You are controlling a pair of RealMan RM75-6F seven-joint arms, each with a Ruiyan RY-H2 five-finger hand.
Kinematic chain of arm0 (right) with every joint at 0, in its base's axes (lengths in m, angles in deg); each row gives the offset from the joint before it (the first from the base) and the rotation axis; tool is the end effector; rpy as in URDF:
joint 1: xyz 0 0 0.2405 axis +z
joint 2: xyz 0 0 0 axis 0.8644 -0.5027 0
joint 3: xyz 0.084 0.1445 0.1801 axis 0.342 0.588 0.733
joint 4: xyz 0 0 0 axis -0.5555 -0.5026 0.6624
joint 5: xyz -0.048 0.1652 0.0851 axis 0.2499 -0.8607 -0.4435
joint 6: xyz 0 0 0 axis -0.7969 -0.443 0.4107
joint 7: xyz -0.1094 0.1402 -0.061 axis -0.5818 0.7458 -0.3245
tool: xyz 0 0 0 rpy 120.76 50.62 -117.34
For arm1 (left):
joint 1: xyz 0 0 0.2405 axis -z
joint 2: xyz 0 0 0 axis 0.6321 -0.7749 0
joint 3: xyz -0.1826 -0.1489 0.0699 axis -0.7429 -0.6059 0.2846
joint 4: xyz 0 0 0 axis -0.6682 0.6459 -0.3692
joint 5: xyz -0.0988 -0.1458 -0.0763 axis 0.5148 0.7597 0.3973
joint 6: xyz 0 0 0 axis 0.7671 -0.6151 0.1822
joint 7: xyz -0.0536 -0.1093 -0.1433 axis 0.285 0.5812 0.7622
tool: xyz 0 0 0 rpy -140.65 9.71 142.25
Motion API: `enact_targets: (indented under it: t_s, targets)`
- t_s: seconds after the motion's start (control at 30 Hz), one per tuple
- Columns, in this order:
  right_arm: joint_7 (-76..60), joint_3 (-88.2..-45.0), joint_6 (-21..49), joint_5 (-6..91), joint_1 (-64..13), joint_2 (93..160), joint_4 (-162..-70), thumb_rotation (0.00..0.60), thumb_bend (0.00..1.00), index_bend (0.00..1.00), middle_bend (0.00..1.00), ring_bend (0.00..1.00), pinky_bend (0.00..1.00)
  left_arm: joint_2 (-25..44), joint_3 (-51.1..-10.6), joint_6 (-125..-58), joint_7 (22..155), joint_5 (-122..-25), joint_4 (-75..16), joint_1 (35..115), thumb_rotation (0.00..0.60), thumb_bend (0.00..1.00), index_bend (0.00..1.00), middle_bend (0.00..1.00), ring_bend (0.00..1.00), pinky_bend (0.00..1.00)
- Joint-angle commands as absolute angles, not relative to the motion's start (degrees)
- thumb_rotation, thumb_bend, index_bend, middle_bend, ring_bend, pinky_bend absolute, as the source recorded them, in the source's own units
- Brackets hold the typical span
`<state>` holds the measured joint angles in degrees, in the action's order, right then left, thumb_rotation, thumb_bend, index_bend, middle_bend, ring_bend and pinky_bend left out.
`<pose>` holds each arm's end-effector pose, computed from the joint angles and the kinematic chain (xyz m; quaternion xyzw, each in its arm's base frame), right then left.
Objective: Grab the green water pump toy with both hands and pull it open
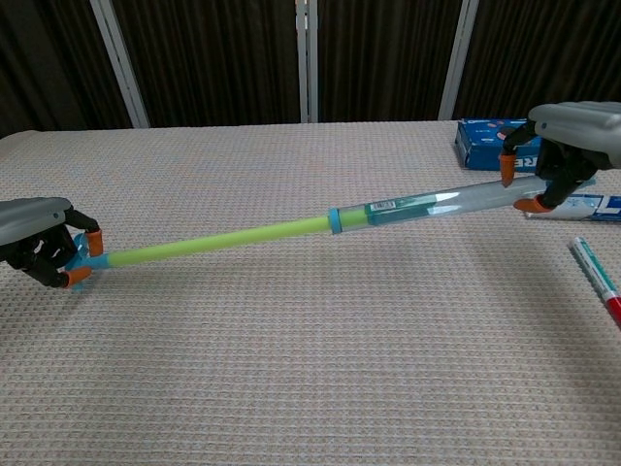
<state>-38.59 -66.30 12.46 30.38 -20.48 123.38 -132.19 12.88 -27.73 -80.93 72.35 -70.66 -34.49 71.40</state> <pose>-0.1855 -0.3823 0.0501 0.6827 -0.3906 0.3146 0.5314 -0.2604 0.3456 -0.0002 -0.6924 -0.4622 -0.2610 0.4887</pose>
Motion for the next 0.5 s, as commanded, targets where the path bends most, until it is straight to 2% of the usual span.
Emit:
enact_targets:
  t_s: [0.03,0.5]
  targets:
    - [-38.3,-66.2,12.6,30.5,-20.7,122.9,-132.3,0.6,0.45,0.75,1.0,1.0,1.0,12.7,-27.8,-80.8,72.6,-70.6,-34.3,71.3,0.6,0.51,0.74,0.83,0.77,0.98]
    - [-37.0,-65.1,12.4,29.7,-21.3,121.2,-131.7,0.6,0.45,0.75,1.0,1.0,1.0,11.9,-28.4,-80.6,73.0,-70.4,-33.8,71.1,0.6,0.51,0.74,0.83,0.77,0.98]
